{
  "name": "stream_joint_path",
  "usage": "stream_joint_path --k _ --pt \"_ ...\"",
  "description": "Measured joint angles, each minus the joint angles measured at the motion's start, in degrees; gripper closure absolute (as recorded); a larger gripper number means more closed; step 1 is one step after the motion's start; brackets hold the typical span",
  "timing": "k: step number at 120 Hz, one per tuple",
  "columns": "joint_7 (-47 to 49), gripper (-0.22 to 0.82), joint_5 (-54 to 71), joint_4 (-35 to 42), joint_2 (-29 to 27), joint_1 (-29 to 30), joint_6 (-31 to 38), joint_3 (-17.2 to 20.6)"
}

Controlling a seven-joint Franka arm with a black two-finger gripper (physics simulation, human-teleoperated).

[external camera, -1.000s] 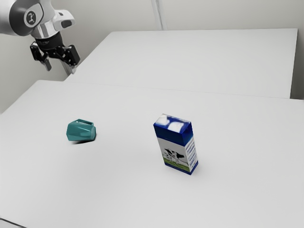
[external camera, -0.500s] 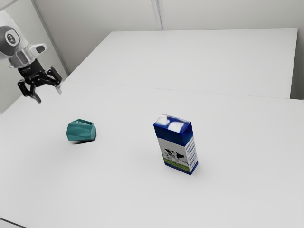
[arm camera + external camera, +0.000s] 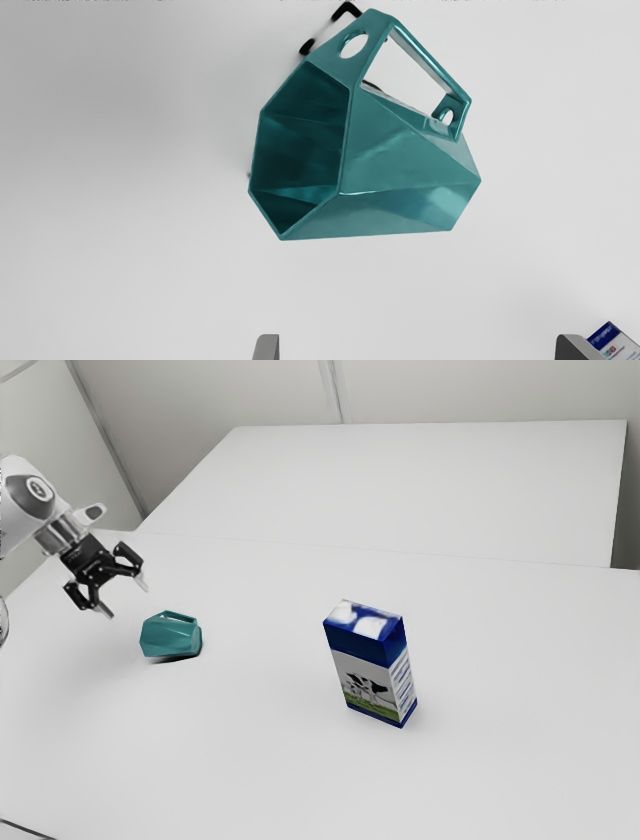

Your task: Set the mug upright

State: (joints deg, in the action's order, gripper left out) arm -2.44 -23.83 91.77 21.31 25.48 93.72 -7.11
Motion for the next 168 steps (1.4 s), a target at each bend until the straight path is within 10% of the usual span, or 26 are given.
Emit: stream_joint_path --k 58,123,168 --pt "-6.9 0.00 -5.4 -9.5 13.1 1.2 3.1 -0.1" --pt "-10.7 0.00 -13.1 -6.6 14.9 1.1 5.3 1.7" --pt "-12.4 0.60 -12.9 -6.7 14.6 1.1 5.3 2.1"
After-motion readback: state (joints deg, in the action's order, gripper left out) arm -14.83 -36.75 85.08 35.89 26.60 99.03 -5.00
